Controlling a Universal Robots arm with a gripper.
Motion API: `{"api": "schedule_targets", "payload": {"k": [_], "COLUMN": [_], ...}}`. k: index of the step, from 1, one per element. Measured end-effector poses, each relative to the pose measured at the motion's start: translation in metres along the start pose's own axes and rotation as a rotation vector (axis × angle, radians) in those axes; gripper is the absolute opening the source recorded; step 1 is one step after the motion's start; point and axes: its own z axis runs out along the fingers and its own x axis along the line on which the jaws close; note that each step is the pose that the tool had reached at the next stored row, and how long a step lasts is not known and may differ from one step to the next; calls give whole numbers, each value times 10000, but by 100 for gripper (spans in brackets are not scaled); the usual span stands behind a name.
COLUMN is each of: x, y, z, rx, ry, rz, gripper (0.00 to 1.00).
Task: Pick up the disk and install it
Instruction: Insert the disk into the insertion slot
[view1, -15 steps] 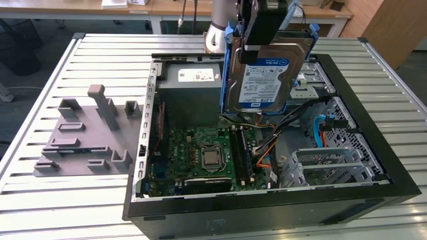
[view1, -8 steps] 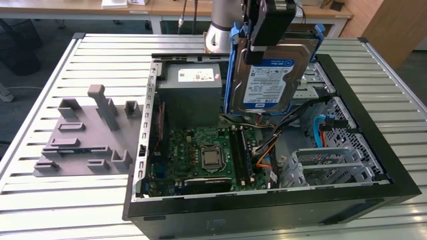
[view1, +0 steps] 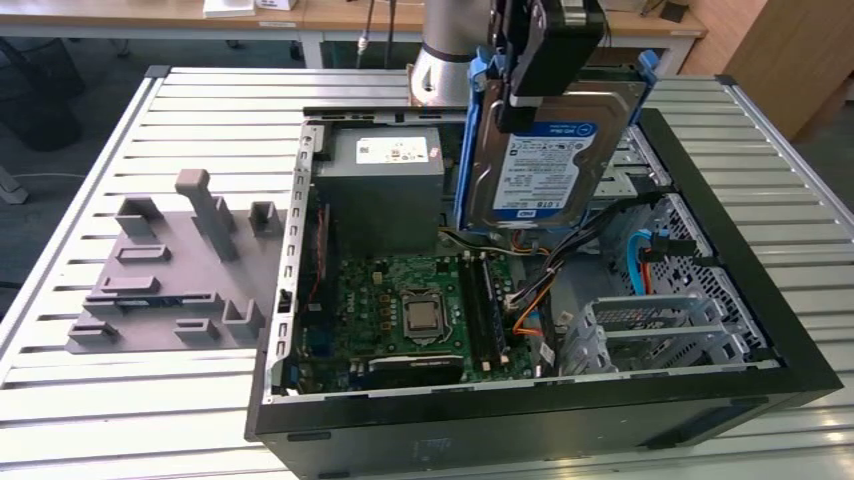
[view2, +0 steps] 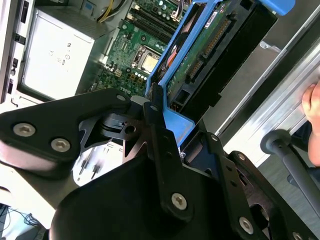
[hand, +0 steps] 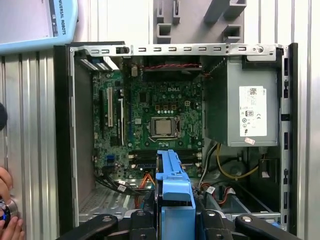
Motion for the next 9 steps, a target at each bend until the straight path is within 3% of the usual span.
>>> {"api": "schedule_targets", "payload": {"k": [9], "x": [126], "y": [-24], "z": [3], "rx": [0], "ry": [0], "rz": [-1], "gripper": [37]}}
